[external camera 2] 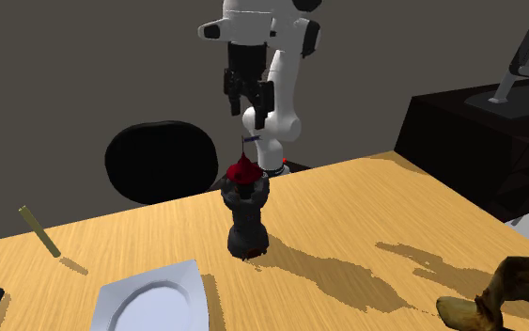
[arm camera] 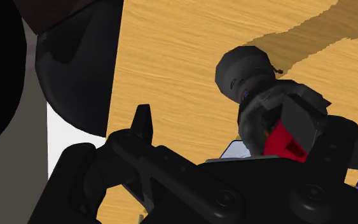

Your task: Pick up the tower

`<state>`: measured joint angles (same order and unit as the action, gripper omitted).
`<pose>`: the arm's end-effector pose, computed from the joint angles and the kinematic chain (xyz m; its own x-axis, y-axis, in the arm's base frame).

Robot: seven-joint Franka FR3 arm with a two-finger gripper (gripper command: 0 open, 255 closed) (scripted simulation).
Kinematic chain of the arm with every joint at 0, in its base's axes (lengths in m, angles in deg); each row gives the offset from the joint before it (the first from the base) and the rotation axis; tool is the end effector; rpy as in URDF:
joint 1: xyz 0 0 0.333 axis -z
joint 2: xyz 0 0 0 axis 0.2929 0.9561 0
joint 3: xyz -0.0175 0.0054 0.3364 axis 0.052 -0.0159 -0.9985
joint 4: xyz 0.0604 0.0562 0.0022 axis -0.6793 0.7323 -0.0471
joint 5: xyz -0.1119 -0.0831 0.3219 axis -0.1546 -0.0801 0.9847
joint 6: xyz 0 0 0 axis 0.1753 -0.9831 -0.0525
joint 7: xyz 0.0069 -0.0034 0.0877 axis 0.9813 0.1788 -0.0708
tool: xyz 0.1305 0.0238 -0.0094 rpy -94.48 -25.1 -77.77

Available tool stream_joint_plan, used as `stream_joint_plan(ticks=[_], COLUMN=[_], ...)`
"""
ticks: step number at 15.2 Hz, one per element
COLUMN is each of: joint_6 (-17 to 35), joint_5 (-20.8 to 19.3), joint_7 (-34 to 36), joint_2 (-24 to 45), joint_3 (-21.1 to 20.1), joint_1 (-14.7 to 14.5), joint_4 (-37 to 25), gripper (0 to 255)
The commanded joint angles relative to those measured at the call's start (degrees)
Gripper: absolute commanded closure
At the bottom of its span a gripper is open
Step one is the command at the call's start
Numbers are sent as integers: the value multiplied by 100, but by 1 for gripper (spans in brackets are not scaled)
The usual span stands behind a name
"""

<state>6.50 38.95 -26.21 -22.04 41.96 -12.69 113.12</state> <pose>0.3338 0.1321 0.6752 0.9219 -0.3849 0.0451 -0.3856 -0.9226 0.0078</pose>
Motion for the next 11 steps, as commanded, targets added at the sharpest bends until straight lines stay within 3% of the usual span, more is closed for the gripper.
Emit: stream_joint_plan(ticks=[1,6,9,11], joint_6=[-53,-384,-717,-514], joint_5=[-75,-603,-1106,-1031], joint_7=[589,2089,2888,2854], joint_2=[378,1636,2463,2331], joint_3=[-264,-979,-1325,-1269], joint_1=[80,168,34,46], joint_4=[-472,-2043,-3081,-2769], gripper=[0,0,0,0])
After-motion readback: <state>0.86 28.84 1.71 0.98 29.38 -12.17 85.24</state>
